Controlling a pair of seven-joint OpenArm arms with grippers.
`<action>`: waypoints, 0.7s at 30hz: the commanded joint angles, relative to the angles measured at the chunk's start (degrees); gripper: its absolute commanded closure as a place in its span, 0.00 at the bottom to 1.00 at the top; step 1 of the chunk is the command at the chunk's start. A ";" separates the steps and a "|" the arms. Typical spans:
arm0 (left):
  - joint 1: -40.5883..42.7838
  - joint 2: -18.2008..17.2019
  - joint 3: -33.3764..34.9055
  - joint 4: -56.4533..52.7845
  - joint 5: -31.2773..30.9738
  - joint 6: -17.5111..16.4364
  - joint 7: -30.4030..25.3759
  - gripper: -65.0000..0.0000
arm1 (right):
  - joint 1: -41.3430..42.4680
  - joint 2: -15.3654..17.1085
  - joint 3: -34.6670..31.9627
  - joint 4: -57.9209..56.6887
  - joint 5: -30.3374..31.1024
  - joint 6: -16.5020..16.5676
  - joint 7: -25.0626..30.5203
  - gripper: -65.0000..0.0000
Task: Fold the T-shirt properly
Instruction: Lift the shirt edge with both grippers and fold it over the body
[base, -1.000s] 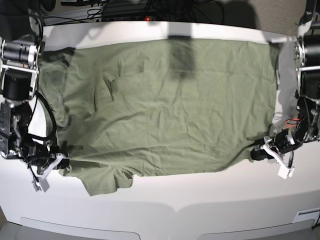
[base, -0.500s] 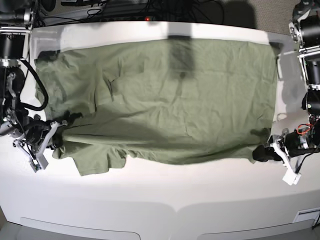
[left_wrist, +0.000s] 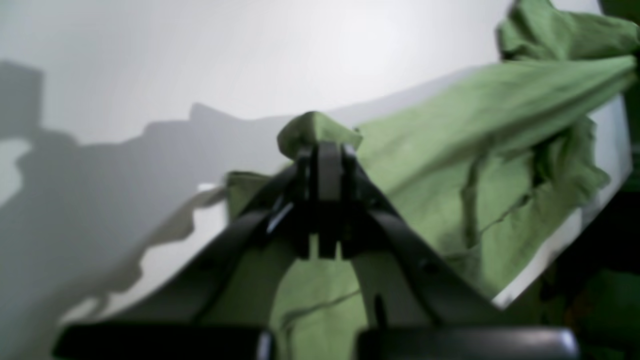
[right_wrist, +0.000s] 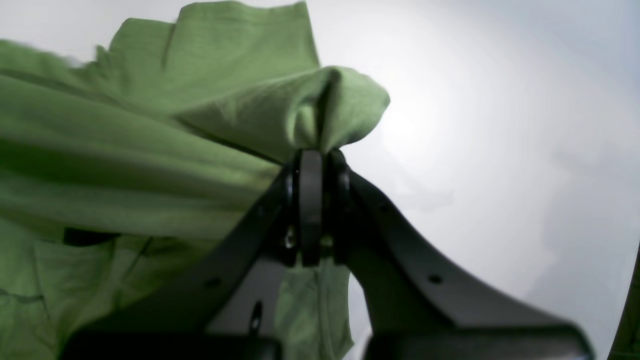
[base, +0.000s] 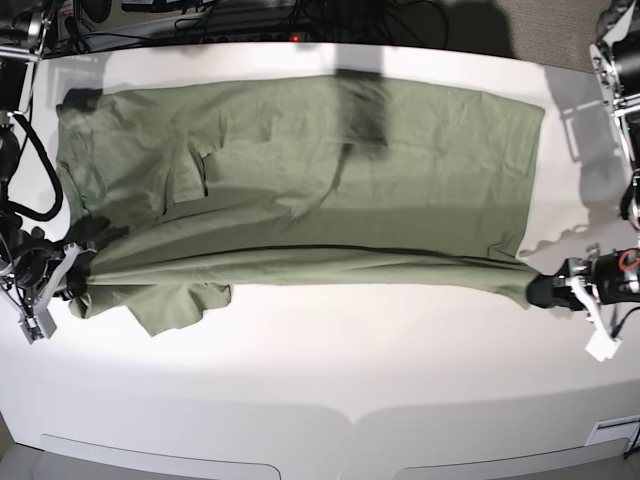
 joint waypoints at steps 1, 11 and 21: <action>-1.42 -1.92 -0.42 1.14 -3.17 0.79 0.11 1.00 | 0.81 1.25 0.66 1.01 0.57 0.23 1.05 1.00; 6.08 -5.49 -0.37 1.14 -12.70 1.25 4.61 1.00 | -4.13 0.61 0.66 1.03 0.94 0.23 0.39 1.00; 13.64 -5.49 -0.37 1.14 -15.50 0.55 4.61 1.00 | -4.76 0.63 0.66 1.03 0.98 0.23 -2.40 1.00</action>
